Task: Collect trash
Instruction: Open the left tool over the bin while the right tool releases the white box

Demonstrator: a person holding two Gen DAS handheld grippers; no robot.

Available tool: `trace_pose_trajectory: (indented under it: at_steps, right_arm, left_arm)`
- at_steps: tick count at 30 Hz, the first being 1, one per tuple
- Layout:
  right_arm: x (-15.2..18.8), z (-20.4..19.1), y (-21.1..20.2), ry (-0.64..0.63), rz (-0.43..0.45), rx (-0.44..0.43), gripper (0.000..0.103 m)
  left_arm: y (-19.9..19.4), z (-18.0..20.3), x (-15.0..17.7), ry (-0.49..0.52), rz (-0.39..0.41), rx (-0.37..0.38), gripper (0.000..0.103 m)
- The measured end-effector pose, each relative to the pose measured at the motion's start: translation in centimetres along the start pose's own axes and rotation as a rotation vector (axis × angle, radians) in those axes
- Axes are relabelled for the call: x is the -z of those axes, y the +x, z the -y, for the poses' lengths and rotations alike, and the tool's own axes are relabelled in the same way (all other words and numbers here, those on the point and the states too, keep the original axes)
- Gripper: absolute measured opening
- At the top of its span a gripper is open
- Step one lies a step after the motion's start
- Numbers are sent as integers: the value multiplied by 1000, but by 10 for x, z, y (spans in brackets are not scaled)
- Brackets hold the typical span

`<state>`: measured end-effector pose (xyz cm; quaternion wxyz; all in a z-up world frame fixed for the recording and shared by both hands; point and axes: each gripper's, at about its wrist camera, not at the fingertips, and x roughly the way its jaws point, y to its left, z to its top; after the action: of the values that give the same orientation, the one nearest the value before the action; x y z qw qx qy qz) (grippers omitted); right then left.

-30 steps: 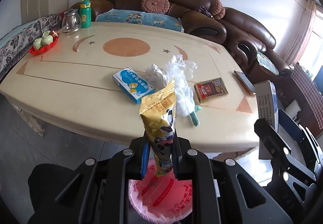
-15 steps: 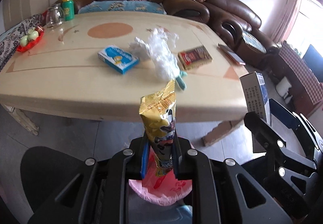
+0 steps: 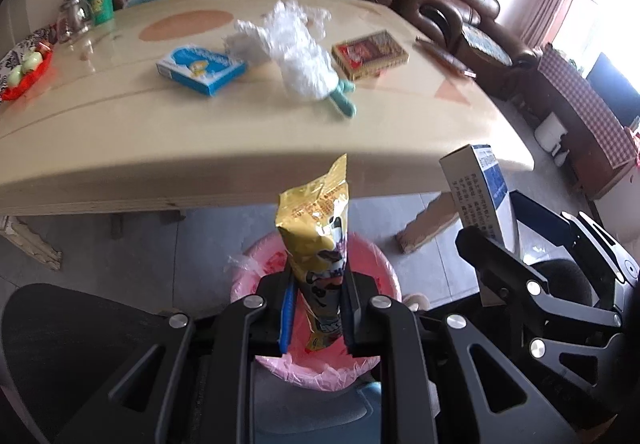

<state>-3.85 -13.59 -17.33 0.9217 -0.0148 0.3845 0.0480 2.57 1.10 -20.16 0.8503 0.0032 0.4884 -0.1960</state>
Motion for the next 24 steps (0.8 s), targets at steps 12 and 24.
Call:
trace_pose_trajectory:
  at_steps: [12, 24]
  right_arm:
    - [25, 4, 62, 24, -149, -18, 62]
    - [55, 8, 120, -6, -296, -20, 62]
  left_arm:
    - [69, -11, 13, 5, -153, 41, 19]
    - [142, -41, 27, -57, -346, 87, 19]
